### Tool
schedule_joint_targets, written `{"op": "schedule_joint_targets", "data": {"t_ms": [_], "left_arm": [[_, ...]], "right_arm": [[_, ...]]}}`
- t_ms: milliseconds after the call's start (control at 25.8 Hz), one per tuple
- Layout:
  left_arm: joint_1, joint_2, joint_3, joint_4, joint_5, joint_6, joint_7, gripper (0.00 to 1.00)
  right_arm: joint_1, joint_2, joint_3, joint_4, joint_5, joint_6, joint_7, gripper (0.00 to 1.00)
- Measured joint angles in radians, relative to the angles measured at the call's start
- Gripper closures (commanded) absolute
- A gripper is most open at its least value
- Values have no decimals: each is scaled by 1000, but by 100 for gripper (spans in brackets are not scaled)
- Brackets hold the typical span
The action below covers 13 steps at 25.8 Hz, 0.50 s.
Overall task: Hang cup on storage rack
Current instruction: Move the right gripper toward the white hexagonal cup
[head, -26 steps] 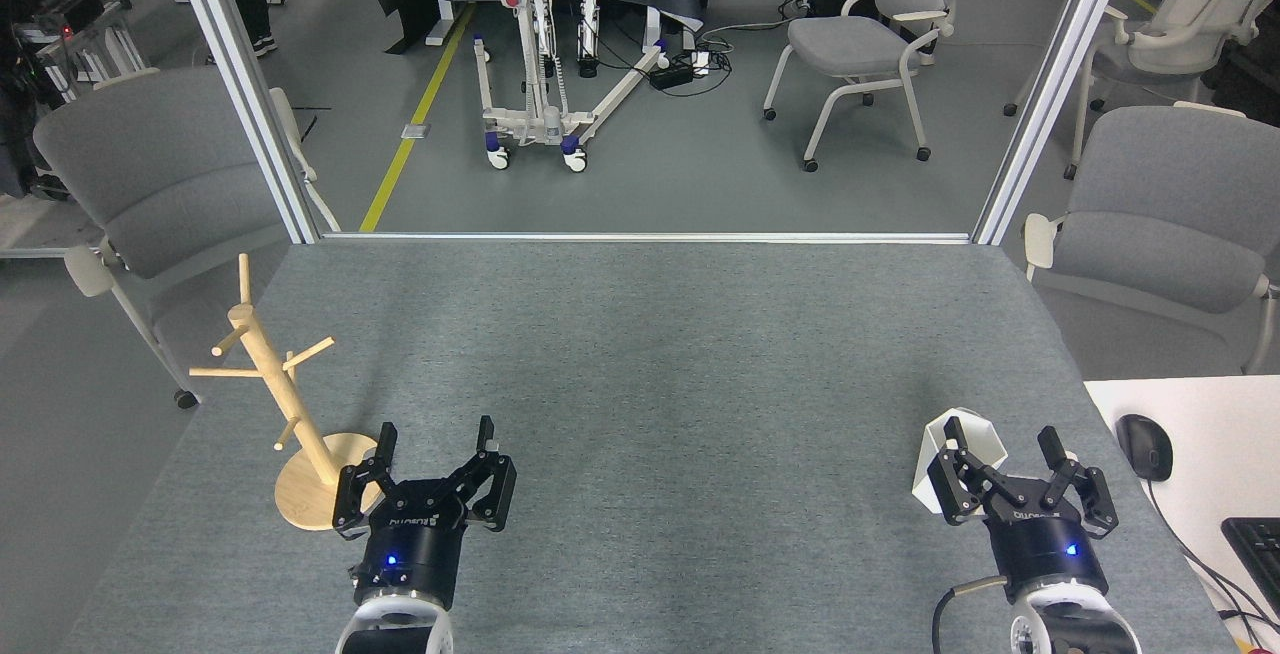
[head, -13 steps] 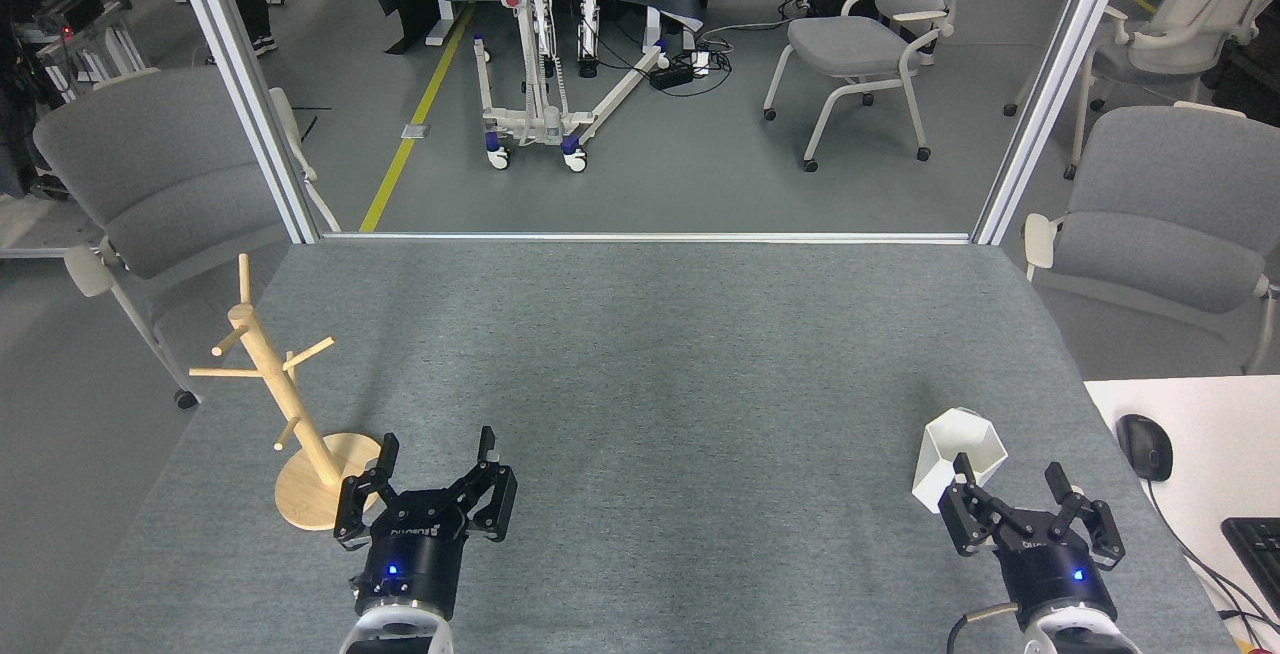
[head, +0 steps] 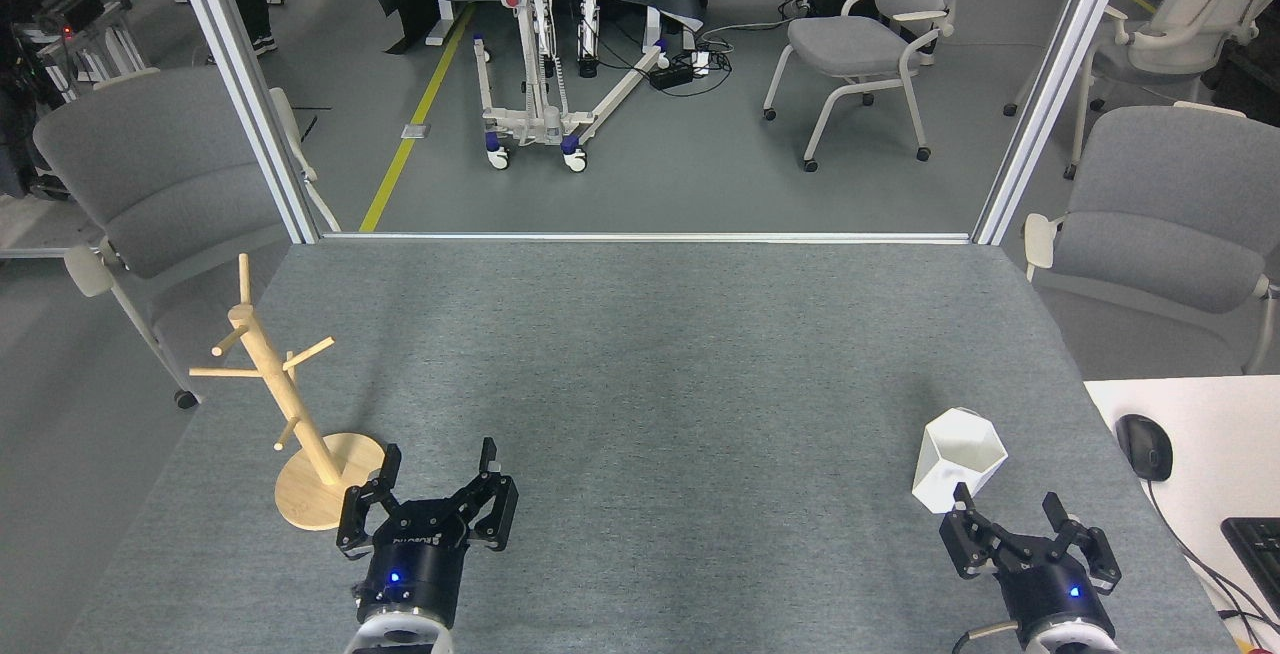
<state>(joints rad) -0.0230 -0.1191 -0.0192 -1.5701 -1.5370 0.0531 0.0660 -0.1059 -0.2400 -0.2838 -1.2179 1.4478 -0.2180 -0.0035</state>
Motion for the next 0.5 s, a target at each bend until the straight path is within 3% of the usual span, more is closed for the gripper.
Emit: {"op": "schedule_joint_targets", "data": {"t_ms": [504], "left_arm": [[0,-2,-2,7,0,2,0,1]], "right_arm": [[-81,-24,13,71,2,-8,3,0]]}}
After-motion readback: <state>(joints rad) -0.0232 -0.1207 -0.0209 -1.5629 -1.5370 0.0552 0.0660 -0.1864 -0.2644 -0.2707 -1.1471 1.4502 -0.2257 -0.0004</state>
